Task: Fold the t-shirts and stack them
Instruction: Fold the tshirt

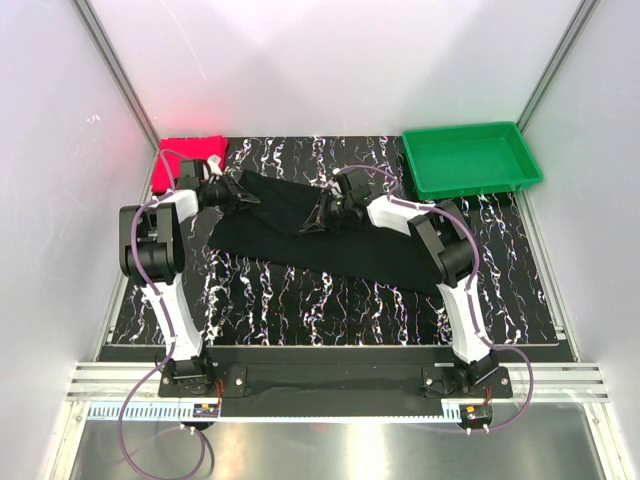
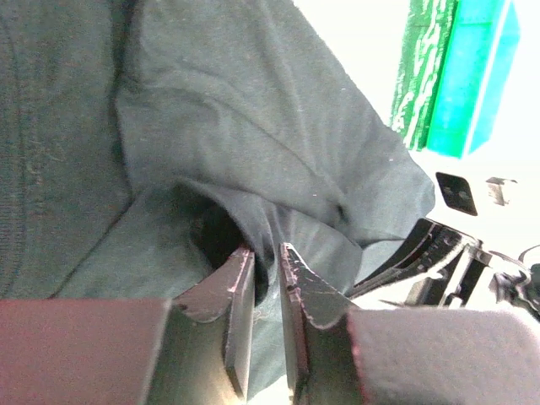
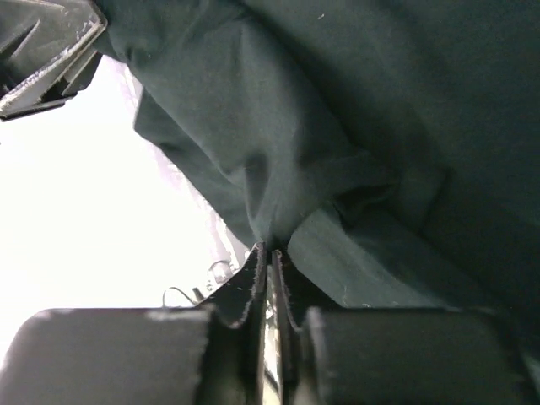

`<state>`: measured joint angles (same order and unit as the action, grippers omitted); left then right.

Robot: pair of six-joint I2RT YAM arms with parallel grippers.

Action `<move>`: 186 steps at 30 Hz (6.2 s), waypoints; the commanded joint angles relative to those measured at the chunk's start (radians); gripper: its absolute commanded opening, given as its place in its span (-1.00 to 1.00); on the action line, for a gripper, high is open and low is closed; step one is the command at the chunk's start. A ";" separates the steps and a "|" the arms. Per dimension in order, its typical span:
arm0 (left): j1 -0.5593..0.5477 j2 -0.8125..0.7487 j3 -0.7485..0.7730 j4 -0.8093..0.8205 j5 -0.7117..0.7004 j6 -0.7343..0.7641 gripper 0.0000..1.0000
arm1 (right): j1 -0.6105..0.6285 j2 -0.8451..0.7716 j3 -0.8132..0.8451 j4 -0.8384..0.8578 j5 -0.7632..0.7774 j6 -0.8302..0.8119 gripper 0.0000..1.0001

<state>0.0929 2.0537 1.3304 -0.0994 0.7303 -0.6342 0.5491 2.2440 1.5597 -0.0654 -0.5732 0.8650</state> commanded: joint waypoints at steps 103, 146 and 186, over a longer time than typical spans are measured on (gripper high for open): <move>0.050 -0.144 0.024 -0.491 -0.037 0.209 -0.99 | -0.080 -0.004 0.069 -0.243 -0.234 0.002 -0.81; 0.024 0.065 0.033 -0.123 -0.045 -0.028 -0.27 | -0.023 0.371 0.691 -0.642 -0.232 -0.162 -0.78; -0.495 -0.109 0.094 -0.571 -0.853 -0.581 0.12 | -0.189 -0.900 -0.216 -0.998 0.584 -0.464 0.99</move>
<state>-0.4141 1.8889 1.3861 -0.6067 -0.0032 -1.0840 0.3744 1.4189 1.3674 -1.0279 -0.0437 0.3927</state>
